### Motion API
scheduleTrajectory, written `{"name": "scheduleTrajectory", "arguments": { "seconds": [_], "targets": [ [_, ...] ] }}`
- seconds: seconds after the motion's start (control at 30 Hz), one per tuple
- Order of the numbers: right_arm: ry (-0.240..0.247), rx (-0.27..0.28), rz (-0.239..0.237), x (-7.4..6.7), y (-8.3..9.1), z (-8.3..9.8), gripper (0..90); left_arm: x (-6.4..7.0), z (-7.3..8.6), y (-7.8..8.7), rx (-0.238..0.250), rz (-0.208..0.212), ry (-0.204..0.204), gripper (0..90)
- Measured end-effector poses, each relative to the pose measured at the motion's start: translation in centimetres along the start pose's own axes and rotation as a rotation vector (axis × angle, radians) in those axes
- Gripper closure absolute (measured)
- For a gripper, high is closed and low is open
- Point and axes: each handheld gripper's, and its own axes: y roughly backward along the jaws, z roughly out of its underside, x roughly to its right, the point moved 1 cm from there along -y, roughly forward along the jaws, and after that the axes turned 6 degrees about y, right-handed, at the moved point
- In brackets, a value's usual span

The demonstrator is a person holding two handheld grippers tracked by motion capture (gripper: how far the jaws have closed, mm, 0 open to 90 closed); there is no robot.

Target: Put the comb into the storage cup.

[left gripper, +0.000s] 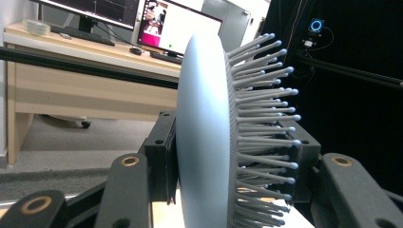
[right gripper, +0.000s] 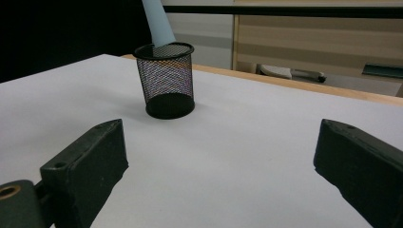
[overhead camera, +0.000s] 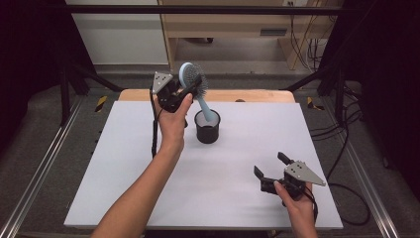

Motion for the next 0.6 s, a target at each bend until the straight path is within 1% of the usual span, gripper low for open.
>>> {"name": "scheduleTrajectory", "arguments": {
  "seconds": [0.17,0.4,0.6],
  "targets": [
    [0.0,-0.001,-0.004,-0.1,0.0,0.0,3.9,-0.2,0.3,-0.1,-0.001,-0.007,0.001,49.2],
    [0.009,-0.001,-0.013,-0.2,-0.2,0.0,4.5,-0.6,1.1,-0.5,-0.016,-0.009,0.005,49.2],
    [0.011,-0.005,-0.016,-0.2,-0.2,0.1,4.5,-0.6,1.5,-0.8,-0.023,-0.01,0.004,49.2]
  ]
}}
